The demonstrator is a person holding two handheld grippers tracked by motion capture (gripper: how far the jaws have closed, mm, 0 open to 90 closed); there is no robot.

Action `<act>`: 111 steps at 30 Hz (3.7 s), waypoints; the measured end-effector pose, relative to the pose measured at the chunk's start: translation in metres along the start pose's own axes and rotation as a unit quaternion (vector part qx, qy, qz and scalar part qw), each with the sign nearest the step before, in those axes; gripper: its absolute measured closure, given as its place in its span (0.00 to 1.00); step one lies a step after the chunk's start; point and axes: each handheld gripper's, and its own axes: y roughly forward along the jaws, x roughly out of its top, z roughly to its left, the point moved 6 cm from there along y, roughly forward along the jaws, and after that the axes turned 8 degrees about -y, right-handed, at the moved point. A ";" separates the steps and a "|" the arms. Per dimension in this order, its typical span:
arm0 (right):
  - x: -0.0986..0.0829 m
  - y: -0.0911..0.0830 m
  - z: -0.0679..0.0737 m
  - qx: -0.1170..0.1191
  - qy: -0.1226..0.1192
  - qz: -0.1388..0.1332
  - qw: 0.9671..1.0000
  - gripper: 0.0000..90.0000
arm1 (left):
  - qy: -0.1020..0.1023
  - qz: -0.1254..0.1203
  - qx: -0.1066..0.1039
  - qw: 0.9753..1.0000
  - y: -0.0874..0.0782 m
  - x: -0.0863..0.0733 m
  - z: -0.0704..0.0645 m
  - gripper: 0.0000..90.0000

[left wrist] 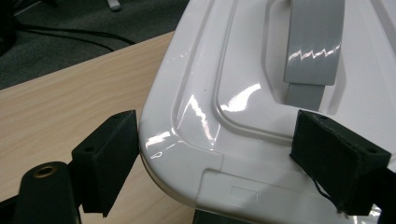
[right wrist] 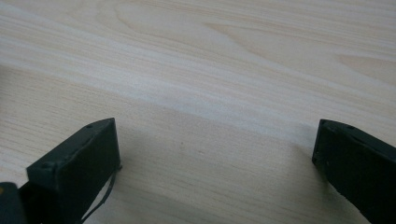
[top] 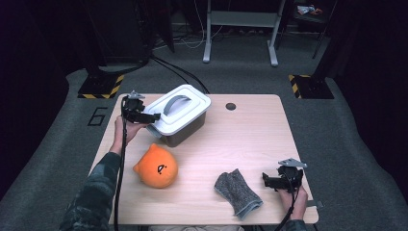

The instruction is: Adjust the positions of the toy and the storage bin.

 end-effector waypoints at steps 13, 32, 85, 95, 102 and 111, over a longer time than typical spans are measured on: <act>0.000 0.000 0.000 0.000 0.000 0.000 1.000 0.00 | 0.017 0.008 -0.014 1.000 0.009 0.003 -0.021 0.16; 0.000 0.000 0.000 0.001 0.000 0.000 1.000 0.00 | 0.042 0.025 -0.041 0.998 0.002 -0.003 -0.045 0.21; 0.000 0.000 0.000 0.000 0.000 0.000 1.000 0.00 | 0.076 0.065 -0.090 0.991 -0.004 -0.012 -0.135 0.16; 0.000 0.000 0.000 0.000 0.000 0.000 1.000 0.00 | 0.088 0.069 -0.108 0.988 0.001 -0.009 -0.152 0.16; 0.000 0.000 0.000 0.000 0.000 0.000 1.000 0.00 | 0.088 0.074 -0.118 0.986 0.007 -0.008 -0.162 0.16; 0.000 0.000 0.000 0.000 0.000 0.000 1.000 0.00 | 0.093 0.079 -0.128 0.984 0.017 -0.005 -0.172 0.16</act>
